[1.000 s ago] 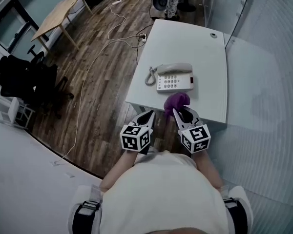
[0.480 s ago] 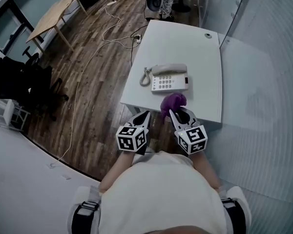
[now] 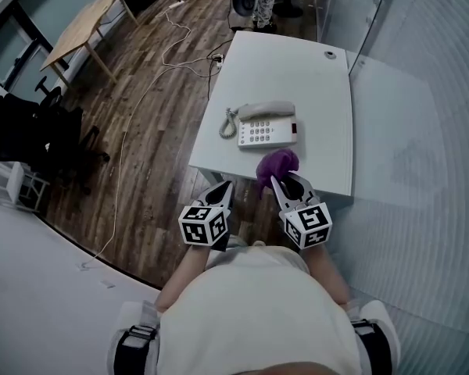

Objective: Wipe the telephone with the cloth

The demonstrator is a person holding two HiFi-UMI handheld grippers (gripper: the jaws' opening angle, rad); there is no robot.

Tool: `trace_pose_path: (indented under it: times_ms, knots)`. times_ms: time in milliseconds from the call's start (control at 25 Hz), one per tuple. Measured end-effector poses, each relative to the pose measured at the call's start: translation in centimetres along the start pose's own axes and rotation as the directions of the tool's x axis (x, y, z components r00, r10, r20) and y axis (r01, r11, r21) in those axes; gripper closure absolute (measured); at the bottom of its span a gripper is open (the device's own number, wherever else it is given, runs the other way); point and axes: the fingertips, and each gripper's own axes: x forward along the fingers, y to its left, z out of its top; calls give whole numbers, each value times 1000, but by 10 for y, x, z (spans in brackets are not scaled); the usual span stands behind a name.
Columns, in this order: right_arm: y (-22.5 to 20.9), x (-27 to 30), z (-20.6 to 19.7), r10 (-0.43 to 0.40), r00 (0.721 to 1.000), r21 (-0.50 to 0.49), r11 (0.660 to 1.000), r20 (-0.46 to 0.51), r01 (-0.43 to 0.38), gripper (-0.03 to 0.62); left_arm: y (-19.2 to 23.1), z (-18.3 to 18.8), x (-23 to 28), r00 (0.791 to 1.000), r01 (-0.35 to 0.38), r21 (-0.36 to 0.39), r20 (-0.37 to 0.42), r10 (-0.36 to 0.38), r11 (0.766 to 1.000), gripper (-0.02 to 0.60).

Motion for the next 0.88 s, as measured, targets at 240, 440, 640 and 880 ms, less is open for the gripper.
trace_pose_path:
  times_ms: [240, 440, 640, 880]
  knots:
    - [-5, -1, -3, 1, 1000, 20, 1000, 7, -1, 549, 5, 4, 1, 1000, -25, 0, 2, 25, 1000, 560]
    - [-13, -4, -2, -12, 1000, 25, 1000, 5, 11, 549, 3, 3, 3, 1000, -27, -7, -9, 27, 1000, 560]
    - [-26, -4, 0, -50, 999, 44, 998, 4, 50, 549, 5, 4, 11, 1000, -19, -24, -23, 18, 1000, 560]
    - [-40, 7, 4, -98, 995, 39, 994, -11, 98, 549, 13, 14, 28, 999, 14, -22, -31, -15, 1000, 560]
